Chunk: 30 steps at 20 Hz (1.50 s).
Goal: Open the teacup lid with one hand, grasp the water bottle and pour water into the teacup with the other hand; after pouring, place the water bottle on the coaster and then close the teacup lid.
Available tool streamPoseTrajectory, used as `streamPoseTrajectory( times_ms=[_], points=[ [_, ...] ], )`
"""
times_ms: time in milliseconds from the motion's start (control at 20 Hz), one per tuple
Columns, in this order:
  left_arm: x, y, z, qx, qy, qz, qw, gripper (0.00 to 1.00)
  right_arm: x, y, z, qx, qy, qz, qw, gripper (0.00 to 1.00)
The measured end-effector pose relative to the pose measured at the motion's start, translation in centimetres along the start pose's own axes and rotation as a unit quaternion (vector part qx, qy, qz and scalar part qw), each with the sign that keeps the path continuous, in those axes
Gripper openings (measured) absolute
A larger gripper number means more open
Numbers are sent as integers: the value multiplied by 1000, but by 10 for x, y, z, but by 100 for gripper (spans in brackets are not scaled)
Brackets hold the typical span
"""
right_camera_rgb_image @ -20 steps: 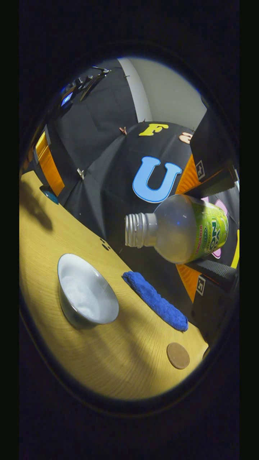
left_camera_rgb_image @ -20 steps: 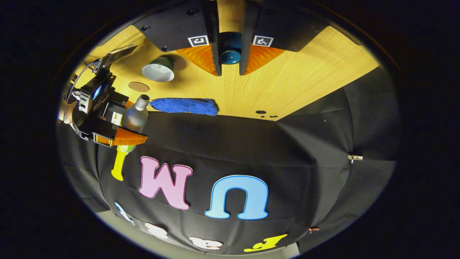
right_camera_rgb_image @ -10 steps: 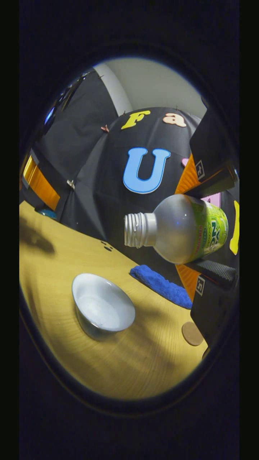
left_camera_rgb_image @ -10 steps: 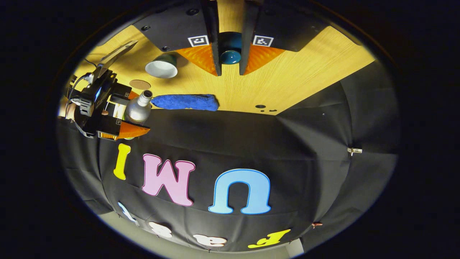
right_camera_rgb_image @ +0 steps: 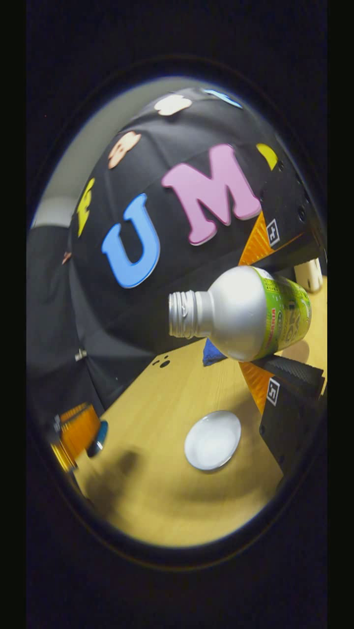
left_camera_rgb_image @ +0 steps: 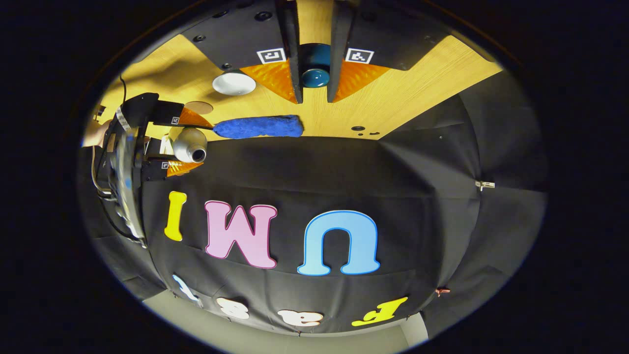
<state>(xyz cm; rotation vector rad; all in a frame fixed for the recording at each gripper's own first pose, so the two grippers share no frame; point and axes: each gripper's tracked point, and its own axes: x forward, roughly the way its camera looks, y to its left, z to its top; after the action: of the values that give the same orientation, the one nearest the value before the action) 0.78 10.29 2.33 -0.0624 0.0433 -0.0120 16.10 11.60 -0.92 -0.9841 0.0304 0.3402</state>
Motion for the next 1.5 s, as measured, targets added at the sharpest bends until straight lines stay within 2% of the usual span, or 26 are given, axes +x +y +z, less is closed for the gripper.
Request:
streamPoseTrajectory(
  times_ms=[50,150,300,350,450,600,750,850,900,1150,1350,1500],
  points=[
    [-1,-6,-1,-5,1,-7,1000,30,-2,-2,-5,47,10,4,999,81],
    [-2,-16,-4,-14,5,-18,1000,27,-5,-17,-16,126,26,-4,992,81],
    [-2,-24,-8,-29,11,-26,999,30,-7,-34,-33,228,36,-24,973,81],
    [-1,-28,-8,-35,13,-30,999,30,-6,-39,-38,270,39,-26,962,81],
    [0,-35,-9,-41,16,-37,998,30,-4,-49,-50,360,41,-31,931,81],
    [1,-46,-7,-42,18,-50,998,30,-4,-76,-72,446,28,-57,893,81],
    [3,-51,-9,-43,22,-54,997,30,0,-101,-87,484,5,-87,871,81],
    [2,-53,-11,-48,26,-54,997,30,11,-108,-88,518,-12,-86,851,81],
    [2,-54,-12,-50,28,-55,997,30,16,-109,-91,527,-16,-89,845,81],
    [0,-51,-12,-40,29,-47,998,30,41,-87,-129,518,8,-95,850,81],
    [2,-45,-12,-33,32,-37,998,30,49,-73,-150,530,29,-99,842,81],
    [5,-49,-14,-34,36,-40,998,30,53,-72,-158,517,36,-105,849,81]
  ],
)
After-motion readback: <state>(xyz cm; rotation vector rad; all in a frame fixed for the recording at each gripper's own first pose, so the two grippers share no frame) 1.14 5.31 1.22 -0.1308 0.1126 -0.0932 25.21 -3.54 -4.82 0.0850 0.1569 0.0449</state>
